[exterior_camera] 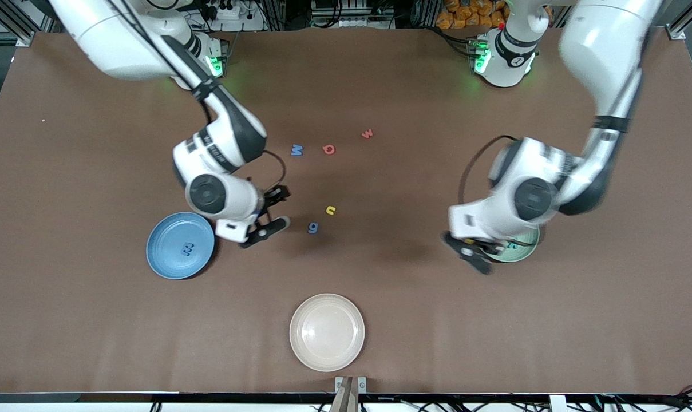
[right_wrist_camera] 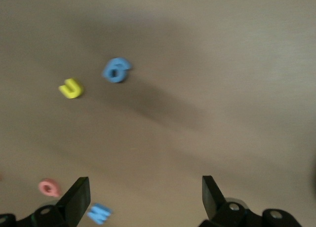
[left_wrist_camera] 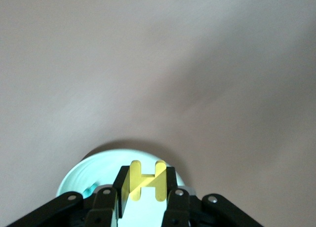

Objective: Sort upper and lower case letters into plates
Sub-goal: 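Carry the yellow H to the green plate while the right gripper reaches the letters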

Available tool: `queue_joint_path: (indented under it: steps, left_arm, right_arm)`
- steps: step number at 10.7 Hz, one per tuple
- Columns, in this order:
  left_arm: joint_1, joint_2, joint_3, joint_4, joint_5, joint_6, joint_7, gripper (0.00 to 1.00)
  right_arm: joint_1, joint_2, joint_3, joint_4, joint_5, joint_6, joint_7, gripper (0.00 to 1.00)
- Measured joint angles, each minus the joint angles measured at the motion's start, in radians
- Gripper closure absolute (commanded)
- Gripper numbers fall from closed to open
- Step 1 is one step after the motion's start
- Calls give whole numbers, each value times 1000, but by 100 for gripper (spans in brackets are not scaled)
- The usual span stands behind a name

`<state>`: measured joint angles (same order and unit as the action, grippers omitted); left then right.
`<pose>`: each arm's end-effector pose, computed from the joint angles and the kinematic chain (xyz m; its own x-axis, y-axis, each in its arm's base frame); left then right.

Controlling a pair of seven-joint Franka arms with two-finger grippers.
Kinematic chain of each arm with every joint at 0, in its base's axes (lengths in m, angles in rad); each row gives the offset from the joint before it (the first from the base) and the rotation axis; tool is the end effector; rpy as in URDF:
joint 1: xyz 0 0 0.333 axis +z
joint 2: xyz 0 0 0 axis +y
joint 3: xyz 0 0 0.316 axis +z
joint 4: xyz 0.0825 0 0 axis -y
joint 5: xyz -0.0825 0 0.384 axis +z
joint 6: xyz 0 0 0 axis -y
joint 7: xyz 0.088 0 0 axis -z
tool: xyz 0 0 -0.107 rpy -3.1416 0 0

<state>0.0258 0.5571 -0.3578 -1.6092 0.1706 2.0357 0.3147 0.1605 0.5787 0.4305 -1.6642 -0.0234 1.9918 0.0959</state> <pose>0.6509 -0.1823 0.3117 0.7679 -0.6363 -0.0737 -0.6327 -0.7714 0.0679 0.5609 0.3390 0.2815 0.8614 0.4586 -0.2183 0.4235 -0.8858 -0.1897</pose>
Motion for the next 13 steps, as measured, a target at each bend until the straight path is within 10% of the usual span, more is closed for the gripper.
queue_joint_path:
  steps: [5,6,7,13]
  left_arm:
    - [53,61,3,-36,-8,-99,-219,100]
    - [53,68,2,-37,-8,-106,-251,28]
    - [53,72,3,-37,-8,-110,-267,0]
    - [51,58,5,41,37,-122,-285,0]
  right_arm:
    - [275,48,1,-1,1,103,227,0]
    - [328,55,0,-1,0,125,299,0]
    - [371,56,-1,-3,-1,130,348,0]
    - [488,8,0,-105,-44,279,512,0]
